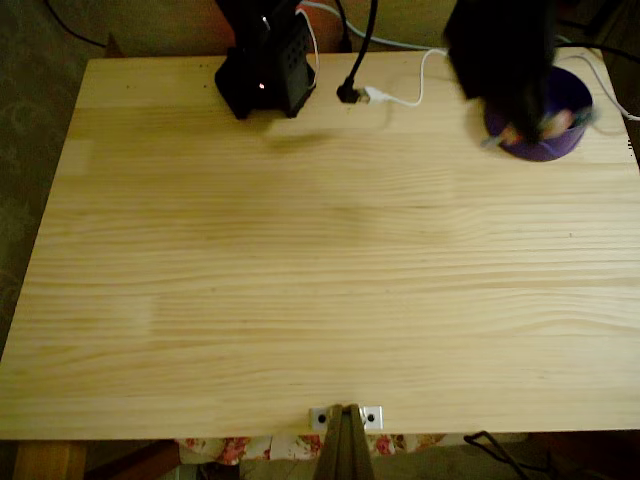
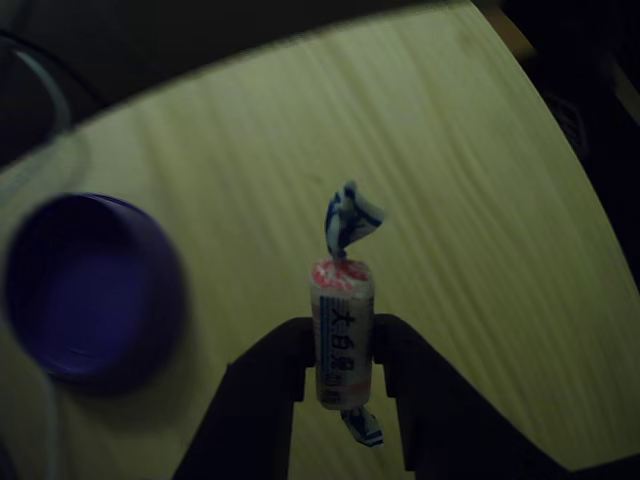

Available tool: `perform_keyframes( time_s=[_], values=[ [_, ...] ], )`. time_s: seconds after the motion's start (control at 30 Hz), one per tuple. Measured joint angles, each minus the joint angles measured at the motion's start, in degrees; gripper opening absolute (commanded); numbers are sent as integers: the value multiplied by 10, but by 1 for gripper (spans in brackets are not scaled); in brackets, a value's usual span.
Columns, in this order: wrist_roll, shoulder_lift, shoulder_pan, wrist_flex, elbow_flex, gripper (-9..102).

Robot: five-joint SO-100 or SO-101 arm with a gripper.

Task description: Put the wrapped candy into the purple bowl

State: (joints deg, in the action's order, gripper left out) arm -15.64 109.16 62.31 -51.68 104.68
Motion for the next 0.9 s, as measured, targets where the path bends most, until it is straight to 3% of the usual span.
perform_keyframes(
  time_s=[0.3, 0.9],
  values=[
    [9, -156, 111, -76, -158, 1],
    [-66, -363, 167, -185, -369, 1]
  ],
)
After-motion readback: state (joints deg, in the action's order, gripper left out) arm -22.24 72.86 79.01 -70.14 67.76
